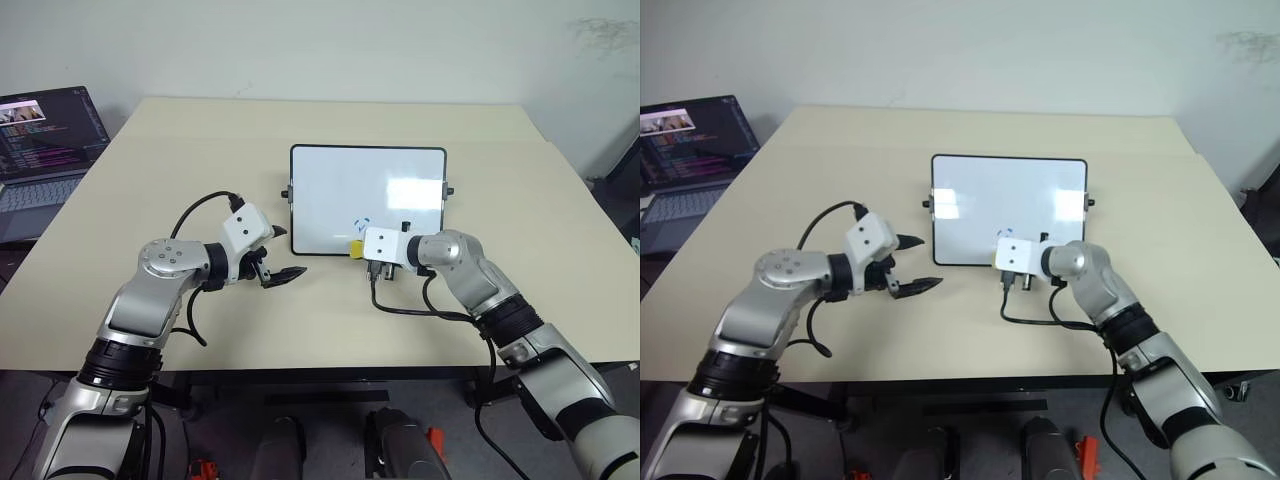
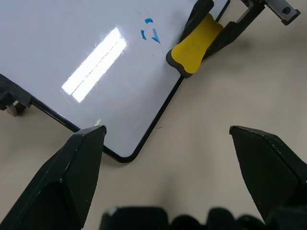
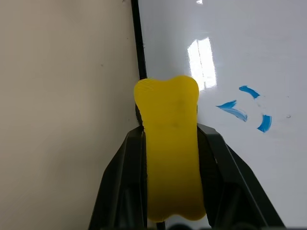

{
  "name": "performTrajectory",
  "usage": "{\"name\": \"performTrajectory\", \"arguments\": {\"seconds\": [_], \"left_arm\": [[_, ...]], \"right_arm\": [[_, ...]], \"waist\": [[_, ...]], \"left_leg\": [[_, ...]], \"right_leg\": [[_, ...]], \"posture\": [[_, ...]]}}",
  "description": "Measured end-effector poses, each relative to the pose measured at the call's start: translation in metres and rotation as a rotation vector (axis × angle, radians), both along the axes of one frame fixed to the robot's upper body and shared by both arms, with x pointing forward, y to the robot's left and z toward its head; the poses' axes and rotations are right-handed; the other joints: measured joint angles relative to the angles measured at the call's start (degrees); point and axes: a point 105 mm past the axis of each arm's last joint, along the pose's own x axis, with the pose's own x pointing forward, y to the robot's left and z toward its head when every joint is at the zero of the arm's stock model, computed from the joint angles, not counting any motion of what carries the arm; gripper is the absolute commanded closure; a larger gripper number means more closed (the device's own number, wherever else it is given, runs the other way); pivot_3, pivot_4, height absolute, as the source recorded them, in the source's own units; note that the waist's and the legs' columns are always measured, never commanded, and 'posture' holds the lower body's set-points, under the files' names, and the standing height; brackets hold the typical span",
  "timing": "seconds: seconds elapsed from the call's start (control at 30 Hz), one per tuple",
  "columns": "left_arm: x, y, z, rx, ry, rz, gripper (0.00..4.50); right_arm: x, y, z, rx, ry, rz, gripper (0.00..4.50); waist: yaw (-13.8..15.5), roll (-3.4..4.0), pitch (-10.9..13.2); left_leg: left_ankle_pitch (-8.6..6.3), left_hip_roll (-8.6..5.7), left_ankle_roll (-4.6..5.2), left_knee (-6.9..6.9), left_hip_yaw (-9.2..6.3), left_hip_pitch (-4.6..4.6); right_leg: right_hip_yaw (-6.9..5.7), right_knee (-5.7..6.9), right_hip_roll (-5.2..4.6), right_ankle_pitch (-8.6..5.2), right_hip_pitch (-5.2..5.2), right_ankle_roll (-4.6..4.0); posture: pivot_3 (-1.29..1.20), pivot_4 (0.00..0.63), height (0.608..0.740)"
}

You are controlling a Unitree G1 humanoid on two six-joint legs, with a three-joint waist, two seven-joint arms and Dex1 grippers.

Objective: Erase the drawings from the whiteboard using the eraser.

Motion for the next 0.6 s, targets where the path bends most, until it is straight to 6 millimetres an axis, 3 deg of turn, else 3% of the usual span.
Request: {"name": "performTrajectory", "arguments": {"seconds": [0.27,0.6], "left_arm": [[0.001,0.0,0.0,-0.002,0.0,0.001,0.0],[0.001,-0.001,0.0,-0.006,0.001,0.0,0.0]], "right_arm": [[0.037,-0.016,0.047,0.053,-0.158,-0.149,3.46],[0.029,-0.01,0.039,0.033,-0.127,-0.099,3.46]], "waist": [[-0.11,0.0,0.0],[-0.15,0.0,0.0]], "left_leg": [[0.01,0.01,0.01,0.12,0.0,0.0],[0.01,0.02,0.02,0.12,0.0,0.0]], "right_leg": [[0.0,-0.01,-0.02,0.04,0.02,-0.02],[0.0,0.0,-0.01,0.05,0.02,-0.01]], "posture": [[0.0,0.15,0.74],[0.0,0.15,0.74]]}}
